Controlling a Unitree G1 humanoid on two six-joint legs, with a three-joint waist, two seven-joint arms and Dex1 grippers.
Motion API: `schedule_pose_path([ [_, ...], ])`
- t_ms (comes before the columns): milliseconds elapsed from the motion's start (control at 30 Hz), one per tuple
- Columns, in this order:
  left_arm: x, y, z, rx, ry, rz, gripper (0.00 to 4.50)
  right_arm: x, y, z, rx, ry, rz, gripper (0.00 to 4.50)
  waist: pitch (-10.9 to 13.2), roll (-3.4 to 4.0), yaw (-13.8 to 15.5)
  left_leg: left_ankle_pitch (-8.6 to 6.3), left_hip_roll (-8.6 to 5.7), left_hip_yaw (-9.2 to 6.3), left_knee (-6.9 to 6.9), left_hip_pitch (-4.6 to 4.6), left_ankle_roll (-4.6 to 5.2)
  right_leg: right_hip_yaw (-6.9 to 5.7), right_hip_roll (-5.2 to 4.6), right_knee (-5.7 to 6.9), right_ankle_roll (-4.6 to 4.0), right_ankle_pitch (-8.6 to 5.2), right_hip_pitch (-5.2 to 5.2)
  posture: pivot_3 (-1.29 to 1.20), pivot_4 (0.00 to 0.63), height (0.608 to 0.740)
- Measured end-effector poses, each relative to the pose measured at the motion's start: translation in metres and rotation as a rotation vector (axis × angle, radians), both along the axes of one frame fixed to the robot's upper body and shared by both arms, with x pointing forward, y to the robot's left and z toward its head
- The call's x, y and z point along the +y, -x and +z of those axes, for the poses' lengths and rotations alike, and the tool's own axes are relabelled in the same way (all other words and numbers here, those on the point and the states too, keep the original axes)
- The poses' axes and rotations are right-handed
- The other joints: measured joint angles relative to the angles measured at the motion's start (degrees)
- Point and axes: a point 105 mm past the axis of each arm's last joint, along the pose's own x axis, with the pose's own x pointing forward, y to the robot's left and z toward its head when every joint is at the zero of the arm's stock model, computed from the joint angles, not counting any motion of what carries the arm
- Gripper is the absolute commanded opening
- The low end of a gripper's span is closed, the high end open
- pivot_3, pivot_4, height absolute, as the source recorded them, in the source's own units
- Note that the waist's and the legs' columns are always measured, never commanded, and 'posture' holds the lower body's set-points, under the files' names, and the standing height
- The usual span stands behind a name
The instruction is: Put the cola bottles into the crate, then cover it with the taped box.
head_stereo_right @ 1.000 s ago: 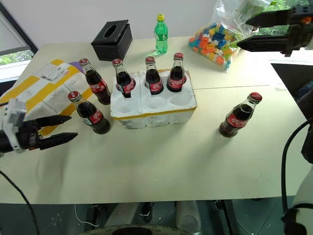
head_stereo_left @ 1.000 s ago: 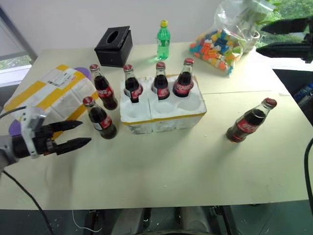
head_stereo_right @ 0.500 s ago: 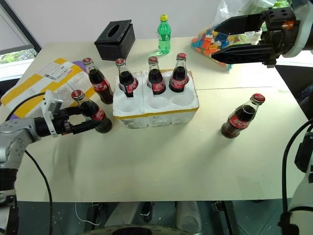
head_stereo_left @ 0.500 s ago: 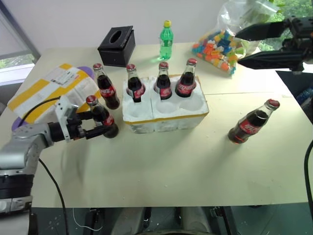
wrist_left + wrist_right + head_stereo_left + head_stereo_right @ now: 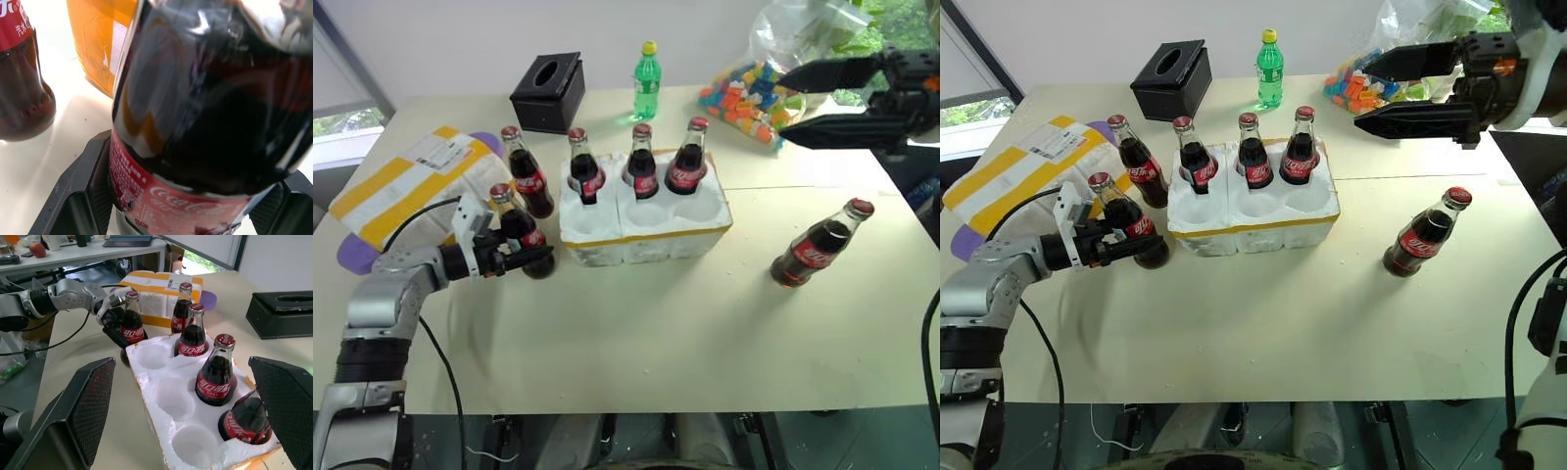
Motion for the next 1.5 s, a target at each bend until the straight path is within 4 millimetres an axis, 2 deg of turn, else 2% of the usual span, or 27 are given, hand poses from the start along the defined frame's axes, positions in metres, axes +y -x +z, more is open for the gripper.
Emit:
schedule_pose_path([
  [100,-0.010,0.014,0.025,0.025,0.029,-0.124,2.84,-0.002,0.000,-0.002,0.000,-0.016,-0.012,4.50,0.1,-0.15,0.0,0.00,0.01,-0.01,0.13,-0.23,0.00,0.00,0.01,0.09,0.00,0.00,-0.20,0.00,0.150,0.732],
  [200,-0.024,0.029,0.078,-0.027,0.031,-0.303,2.84,-0.003,0.000,-0.006,0.004,-0.017,-0.025,4.50,0.1,-0.21,0.2,0.02,-0.03,-0.03,0.77,-0.85,-0.05,-0.04,0.00,0.54,0.00,0.00,-0.65,0.00,0.150,0.732],
  [367,-0.056,0.039,0.159,-0.173,0.078,-0.504,2.84,-0.005,-0.001,-0.011,0.010,-0.036,-0.045,4.50,0.1,-0.22,0.3,0.01,-0.12,-0.03,0.92,-0.82,0.00,-0.06,-0.03,0.58,0.11,0.06,-0.54,0.00,0.150,0.732],
  [433,-0.070,0.038,0.170,-0.183,0.107,-0.555,2.84,-0.007,-0.001,-0.012,0.010,-0.040,-0.058,4.50,0.1,-0.23,0.4,0.03,-0.13,-0.04,0.93,-0.80,-0.01,-0.07,-0.03,0.59,0.12,0.05,-0.50,0.00,0.150,0.732],
  [500,-0.093,0.032,0.179,-0.196,0.144,-0.616,2.84,-0.006,-0.002,-0.015,0.013,-0.042,-0.066,4.50,0.1,-0.24,0.3,0.13,-0.13,-0.02,0.95,-0.80,-0.18,-0.06,-0.04,0.59,0.13,0.06,-0.50,0.00,0.150,0.732],
  [600,-0.123,0.009,0.172,-0.180,0.158,-0.588,2.84,-0.009,-0.004,-0.019,0.017,-0.047,-0.093,4.50,0.1,-0.25,0.2,0.14,-0.14,0.01,0.95,-0.80,-0.18,-0.05,-0.06,0.61,0.13,0.07,-0.51,0.00,0.150,0.732],
  [667,-0.139,-0.010,0.155,-0.151,0.132,-0.529,2.84,-0.010,-0.003,-0.018,0.010,-0.058,-0.104,4.50,0.1,-0.25,0.0,0.14,-0.14,0.05,0.92,-0.80,-0.18,-0.01,-0.06,0.62,0.13,0.07,-0.56,0.00,0.150,0.732],
  [767,-0.153,-0.032,0.128,-0.100,0.072,-0.447,2.84,-0.011,-0.001,-0.016,0.005,-0.070,-0.124,4.50,0.1,-0.27,-0.1,0.15,-0.12,0.07,0.83,-0.86,-0.19,0.01,-0.05,0.65,0.13,0.07,-0.71,0.00,0.150,0.732],
  [833,-0.158,-0.037,0.117,-0.111,0.021,-0.419,2.84,-0.013,0.001,-0.017,0.005,-0.077,-0.138,4.50,0.2,-0.28,-0.1,0.16,-0.12,0.10,0.81,-0.95,-0.20,0.03,-0.06,0.67,0.13,0.07,-0.82,0.00,0.150,0.732],
  [933,-0.160,-0.042,0.107,-0.134,0.005,-0.389,2.84,-0.016,0.002,-0.018,0.010,-0.086,-0.161,4.50,0.1,-0.27,0.1,0.16,-0.13,0.12,0.83,-0.95,-0.20,0.04,-0.09,0.67,0.13,0.07,-0.82,0.00,0.150,0.732],
  [1000,-0.167,-0.041,0.105,-0.143,0.027,-0.397,2.84,-0.018,0.003,-0.017,0.002,-0.094,-0.173,4.50,0.1,-0.27,0.3,0.15,-0.14,0.12,0.90,-0.95,-0.20,0.03,-0.10,0.68,0.14,0.07,-0.77,0.00,0.150,0.732],
  [1100,-0.175,-0.039,0.092,-0.117,0.058,-0.408,2.84,-0.017,0.004,-0.017,-0.005,-0.093,-0.176,4.50,0.1,-0.27,0.5,0.14,-0.15,0.12,0.96,-0.93,-0.17,0.03,-0.10,0.67,0.17,0.09,-0.72,0.00,0.150,0.732],
  [1233,-0.175,-0.042,0.085,-0.127,0.056,-0.382,2.84,-0.019,0.003,-0.022,0.009,-0.093,-0.192,4.50,0.1,-0.27,0.4,0.14,-0.15,0.12,0.95,-0.93,-0.17,0.03,-0.10,0.68,0.17,0.09,-0.72,0.00,0.150,0.732],
  [1333,-0.175,-0.044,0.069,-0.132,0.014,-0.363,2.84,-0.019,0.003,-0.022,0.008,-0.092,-0.193,4.50,0.1,-0.27,0.2,0.14,-0.15,0.13,0.95,-0.93,-0.17,0.03,-0.10,0.67,0.17,0.09,-0.73,0.00,0.150,0.732],
  [1433,-0.176,-0.045,0.062,-0.168,-0.043,-0.360,2.84,-0.019,0.002,-0.022,0.009,-0.090,-0.191,4.50,0.1,-0.27,0.2,0.14,-0.15,0.13,0.95,-0.93,-0.17,0.03,-0.10,0.68,0.17,0.09,-0.73,0.00,0.150,0.732],
  [1500,-0.176,-0.045,0.058,-0.166,-0.054,-0.353,3.85,-0.018,0.002,-0.023,0.012,-0.087,-0.189,4.50,0.1,-0.27,0.1,0.14,-0.15,0.13,0.95,-0.93,-0.17,0.03,-0.10,0.68,0.17,0.09,-0.73,0.00,0.150,0.732],
])
